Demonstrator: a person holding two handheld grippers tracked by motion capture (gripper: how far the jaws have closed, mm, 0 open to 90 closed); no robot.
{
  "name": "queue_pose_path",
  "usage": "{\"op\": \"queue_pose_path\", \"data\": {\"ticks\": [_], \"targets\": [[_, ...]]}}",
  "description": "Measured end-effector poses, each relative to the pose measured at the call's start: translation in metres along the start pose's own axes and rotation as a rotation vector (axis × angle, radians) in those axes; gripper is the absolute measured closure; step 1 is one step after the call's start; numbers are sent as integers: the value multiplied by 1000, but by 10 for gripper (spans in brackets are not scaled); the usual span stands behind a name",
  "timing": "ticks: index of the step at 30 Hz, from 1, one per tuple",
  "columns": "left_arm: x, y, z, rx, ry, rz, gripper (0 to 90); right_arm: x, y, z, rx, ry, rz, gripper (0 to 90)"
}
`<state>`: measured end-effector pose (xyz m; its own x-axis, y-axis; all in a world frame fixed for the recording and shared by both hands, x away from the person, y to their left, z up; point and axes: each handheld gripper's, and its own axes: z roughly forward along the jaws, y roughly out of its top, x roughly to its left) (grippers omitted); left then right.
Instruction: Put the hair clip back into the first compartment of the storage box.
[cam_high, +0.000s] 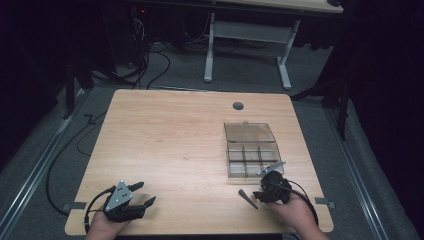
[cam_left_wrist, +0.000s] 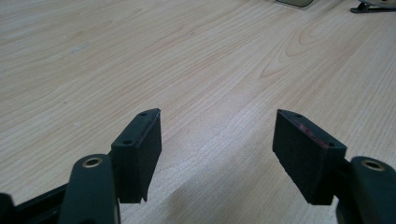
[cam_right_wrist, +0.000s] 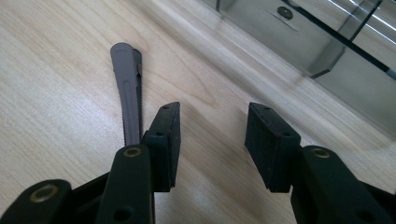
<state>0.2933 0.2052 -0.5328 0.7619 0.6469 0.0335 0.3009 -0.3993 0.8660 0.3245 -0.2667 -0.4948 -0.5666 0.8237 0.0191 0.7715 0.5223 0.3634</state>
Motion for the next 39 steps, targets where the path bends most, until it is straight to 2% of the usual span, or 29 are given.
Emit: {"op": "queue_pose_path", "data": {"ticks": [3, 16, 18, 21, 22, 24, 25, 27, 30, 39], "targets": [[0, 0, 0, 0, 0, 0, 333, 1, 2, -1, 13, 1, -12, 551], [-1, 0, 1, 4, -3, 5, 333, 3, 16, -8, 131, 42, -38, 532], [-1, 0, 1, 4, -4, 5, 333, 4, 18, -9, 150, 43, -58, 532], [-1, 0, 1, 5, -5, 6, 333, 9, 22, -8, 173, 49, -73, 535], [-1, 0, 0, 7, -6, 7, 333, 12, 24, -7, 184, 57, -94, 543], [-1, 0, 0, 8, -8, 9, 334, 15, 24, -6, 193, 59, -91, 547], [-1, 0, 0, 5, -8, 9, 334, 15, 26, -5, 192, 57, -120, 554], [-1, 0, 0, 4, -7, 10, 334, 20, 28, -3, 211, 52, -106, 568], [-1, 0, 0, 3, -4, 10, 334, 28, 34, 1, 226, 52, -137, 593], [-1, 0, 0, 7, -7, 9, 334, 38, 43, 7, 242, 58, -154, 650]]}}
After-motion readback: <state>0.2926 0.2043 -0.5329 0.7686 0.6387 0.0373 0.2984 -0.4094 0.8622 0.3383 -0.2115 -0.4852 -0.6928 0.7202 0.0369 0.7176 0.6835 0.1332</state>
